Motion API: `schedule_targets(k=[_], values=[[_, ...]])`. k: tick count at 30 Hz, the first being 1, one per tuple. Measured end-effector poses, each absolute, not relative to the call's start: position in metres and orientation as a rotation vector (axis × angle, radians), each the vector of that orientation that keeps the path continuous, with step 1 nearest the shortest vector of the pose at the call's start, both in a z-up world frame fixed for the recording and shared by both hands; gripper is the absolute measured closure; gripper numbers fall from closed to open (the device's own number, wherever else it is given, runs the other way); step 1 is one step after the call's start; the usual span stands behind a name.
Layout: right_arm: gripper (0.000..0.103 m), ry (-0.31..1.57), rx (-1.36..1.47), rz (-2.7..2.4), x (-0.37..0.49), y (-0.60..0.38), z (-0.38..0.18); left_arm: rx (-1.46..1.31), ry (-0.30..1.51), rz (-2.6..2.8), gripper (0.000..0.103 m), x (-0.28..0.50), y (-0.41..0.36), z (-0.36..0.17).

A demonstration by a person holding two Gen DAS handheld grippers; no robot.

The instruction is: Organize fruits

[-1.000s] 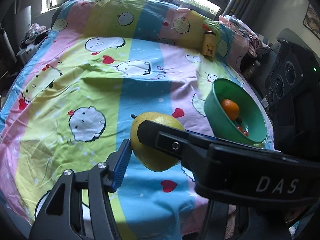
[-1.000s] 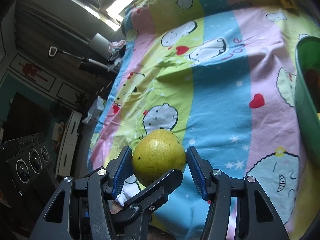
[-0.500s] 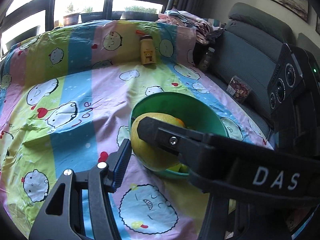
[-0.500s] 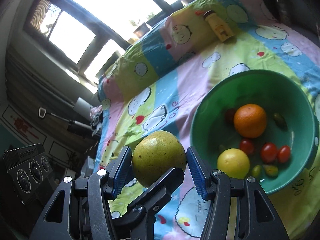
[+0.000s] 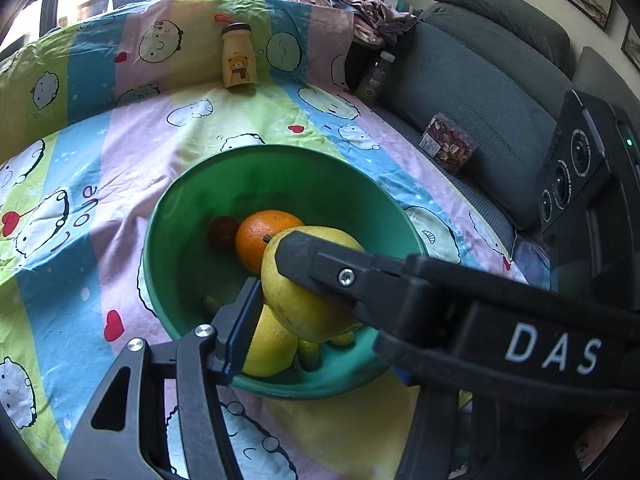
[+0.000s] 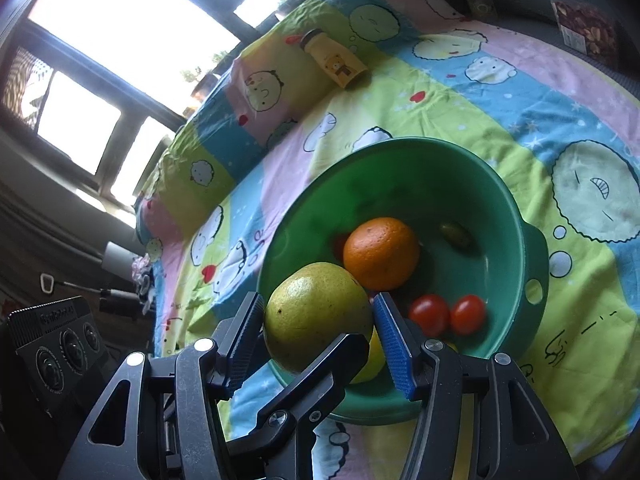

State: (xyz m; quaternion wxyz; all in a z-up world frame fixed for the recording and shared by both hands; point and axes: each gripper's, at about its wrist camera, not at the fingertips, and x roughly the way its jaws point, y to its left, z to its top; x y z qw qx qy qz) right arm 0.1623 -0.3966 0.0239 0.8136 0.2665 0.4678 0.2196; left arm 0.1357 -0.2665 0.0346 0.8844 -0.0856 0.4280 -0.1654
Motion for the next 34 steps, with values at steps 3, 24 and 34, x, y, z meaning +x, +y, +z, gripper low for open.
schedule_targets(k=[3, 24, 34], values=[[0.044, 1.022, 0.574, 0.450, 0.167, -0.398, 0.018, -0.186, 0.922, -0.345, 0.047, 0.140, -0.268, 0.029], [0.022, 0.808, 0.407, 0.224, 0.137, -0.415, 0.058, -0.139, 0.800, -0.162, 0.003, 0.104, -0.244, 0.068], [0.021, 0.778, 0.388, 0.188, 0.134, -0.415, 0.062, -0.150, 0.785, -0.141, 0.003, 0.096, -0.238, 0.073]])
